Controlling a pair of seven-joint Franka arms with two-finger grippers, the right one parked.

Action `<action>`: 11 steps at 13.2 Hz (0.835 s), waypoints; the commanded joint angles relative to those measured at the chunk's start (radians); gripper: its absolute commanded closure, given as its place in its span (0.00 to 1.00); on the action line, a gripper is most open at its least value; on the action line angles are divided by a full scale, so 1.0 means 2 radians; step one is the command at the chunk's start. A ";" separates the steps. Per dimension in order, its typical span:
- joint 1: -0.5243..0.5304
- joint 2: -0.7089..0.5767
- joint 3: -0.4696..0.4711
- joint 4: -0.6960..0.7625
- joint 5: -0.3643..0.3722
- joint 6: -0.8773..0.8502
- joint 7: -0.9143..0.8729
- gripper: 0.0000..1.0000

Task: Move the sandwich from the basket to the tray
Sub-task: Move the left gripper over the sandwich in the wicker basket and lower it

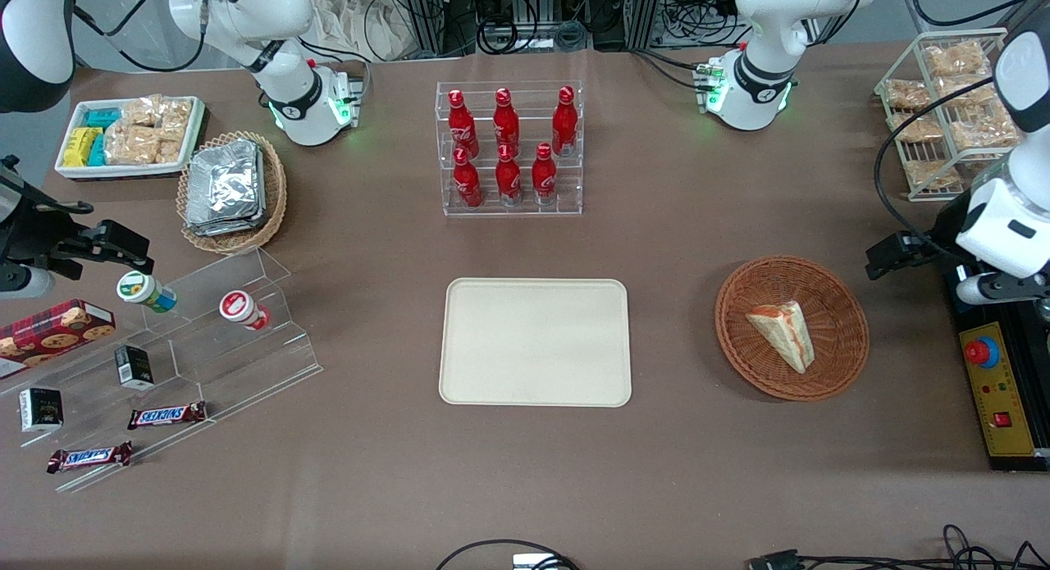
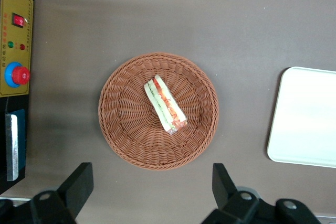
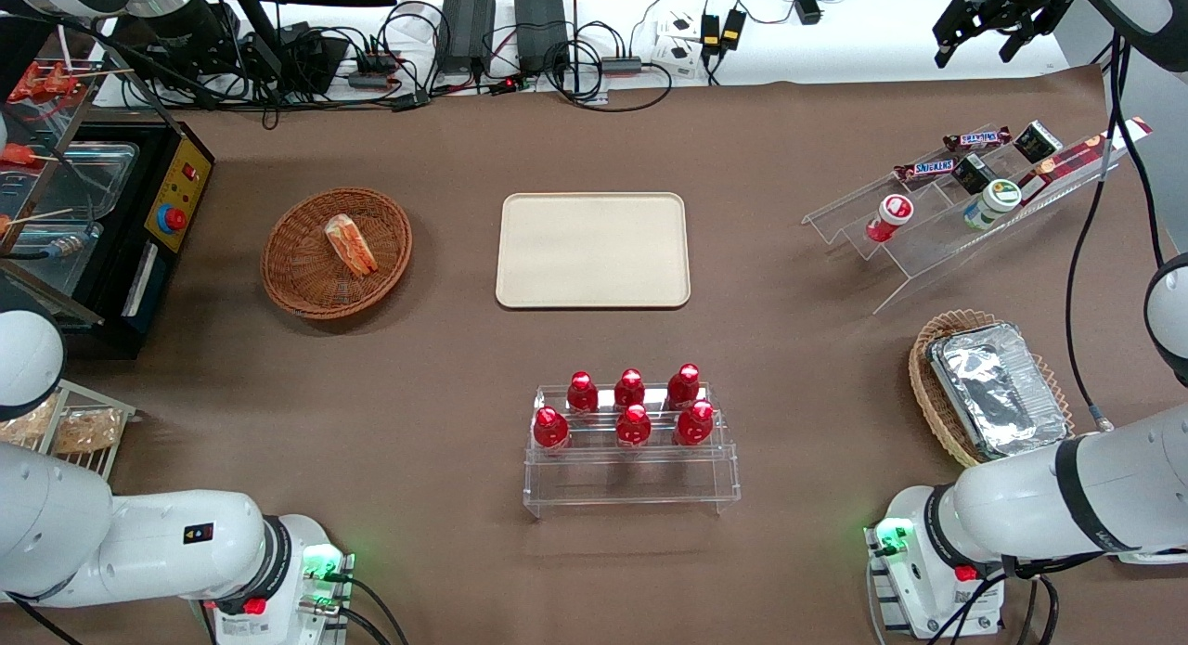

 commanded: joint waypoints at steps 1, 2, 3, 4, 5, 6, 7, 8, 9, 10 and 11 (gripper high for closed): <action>-0.002 0.016 0.005 0.018 0.003 -0.018 -0.003 0.00; -0.001 0.026 0.005 0.023 0.004 -0.018 -0.011 0.00; -0.003 0.028 0.005 0.024 0.007 -0.014 -0.015 0.00; -0.005 0.032 0.003 0.024 0.014 -0.011 -0.022 0.00; -0.008 0.047 0.001 0.024 0.027 -0.010 -0.032 0.00; -0.012 0.056 0.001 0.023 0.034 -0.002 -0.057 0.00; -0.014 0.065 0.001 0.018 0.034 0.013 -0.092 0.00; -0.013 0.075 0.001 0.012 0.033 0.020 -0.127 0.00; -0.013 0.082 0.001 0.004 0.025 0.032 -0.161 0.00; -0.013 0.083 0.001 -0.014 0.025 0.055 -0.190 0.00; -0.013 0.082 0.001 -0.039 0.025 0.083 -0.218 0.00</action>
